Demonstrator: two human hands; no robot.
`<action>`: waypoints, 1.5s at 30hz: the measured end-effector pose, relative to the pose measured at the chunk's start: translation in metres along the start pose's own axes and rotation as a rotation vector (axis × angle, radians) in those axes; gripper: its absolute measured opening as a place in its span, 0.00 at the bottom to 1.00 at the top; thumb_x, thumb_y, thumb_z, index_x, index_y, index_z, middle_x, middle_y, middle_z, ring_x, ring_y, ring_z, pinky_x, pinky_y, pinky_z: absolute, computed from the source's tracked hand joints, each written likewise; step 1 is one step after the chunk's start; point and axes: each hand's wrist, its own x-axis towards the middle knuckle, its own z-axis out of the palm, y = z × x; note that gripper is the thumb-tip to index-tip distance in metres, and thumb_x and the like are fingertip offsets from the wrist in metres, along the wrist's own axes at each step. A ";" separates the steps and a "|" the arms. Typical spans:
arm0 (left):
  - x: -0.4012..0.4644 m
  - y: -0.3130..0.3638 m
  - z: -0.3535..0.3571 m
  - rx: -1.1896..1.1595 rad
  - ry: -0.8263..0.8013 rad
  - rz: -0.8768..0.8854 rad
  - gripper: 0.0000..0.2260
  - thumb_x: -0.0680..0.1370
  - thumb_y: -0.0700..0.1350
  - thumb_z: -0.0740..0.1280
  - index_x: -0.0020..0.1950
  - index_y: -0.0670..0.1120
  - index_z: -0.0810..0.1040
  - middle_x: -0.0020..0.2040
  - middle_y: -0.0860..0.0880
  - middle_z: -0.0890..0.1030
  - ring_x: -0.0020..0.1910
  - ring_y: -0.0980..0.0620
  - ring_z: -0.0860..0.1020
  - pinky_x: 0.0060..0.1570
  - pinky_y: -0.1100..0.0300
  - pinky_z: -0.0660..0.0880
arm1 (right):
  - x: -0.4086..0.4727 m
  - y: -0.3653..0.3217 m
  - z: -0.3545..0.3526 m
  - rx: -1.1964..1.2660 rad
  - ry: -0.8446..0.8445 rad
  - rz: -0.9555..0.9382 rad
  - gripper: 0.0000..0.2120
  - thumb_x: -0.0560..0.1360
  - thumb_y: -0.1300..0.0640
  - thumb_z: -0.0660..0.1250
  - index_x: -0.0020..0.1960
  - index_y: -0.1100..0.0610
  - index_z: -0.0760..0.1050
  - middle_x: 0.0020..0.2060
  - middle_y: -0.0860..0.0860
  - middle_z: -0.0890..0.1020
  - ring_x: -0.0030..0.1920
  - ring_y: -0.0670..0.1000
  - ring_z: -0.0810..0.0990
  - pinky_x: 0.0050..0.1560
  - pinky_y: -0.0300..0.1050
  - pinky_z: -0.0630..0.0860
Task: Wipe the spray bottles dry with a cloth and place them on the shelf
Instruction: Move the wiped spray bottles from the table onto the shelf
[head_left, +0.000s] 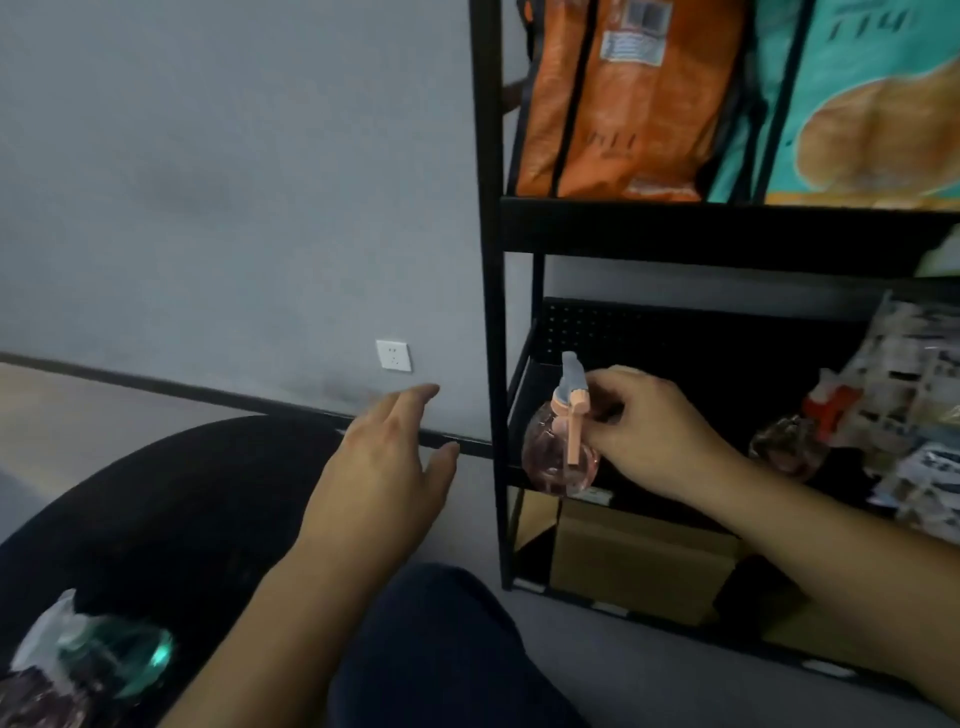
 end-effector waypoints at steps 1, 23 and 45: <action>0.004 0.008 0.008 -0.003 -0.011 0.019 0.29 0.84 0.55 0.69 0.83 0.55 0.64 0.78 0.53 0.72 0.75 0.51 0.72 0.73 0.55 0.69 | -0.001 0.010 -0.008 -0.009 0.012 0.019 0.13 0.74 0.49 0.77 0.58 0.47 0.83 0.49 0.42 0.81 0.49 0.41 0.81 0.48 0.38 0.77; 0.078 0.098 0.139 -0.022 -0.207 0.236 0.27 0.83 0.54 0.69 0.81 0.55 0.67 0.76 0.55 0.74 0.74 0.53 0.72 0.64 0.62 0.72 | 0.027 0.187 -0.072 -0.134 0.173 0.415 0.09 0.78 0.57 0.72 0.57 0.49 0.84 0.47 0.45 0.84 0.45 0.44 0.81 0.35 0.26 0.71; 0.094 0.107 0.140 -0.027 -0.197 0.241 0.27 0.82 0.53 0.71 0.80 0.53 0.69 0.74 0.53 0.76 0.70 0.51 0.77 0.63 0.60 0.74 | 0.035 0.205 -0.078 -0.245 0.215 0.530 0.09 0.78 0.50 0.68 0.57 0.49 0.82 0.47 0.49 0.86 0.55 0.52 0.84 0.71 0.60 0.72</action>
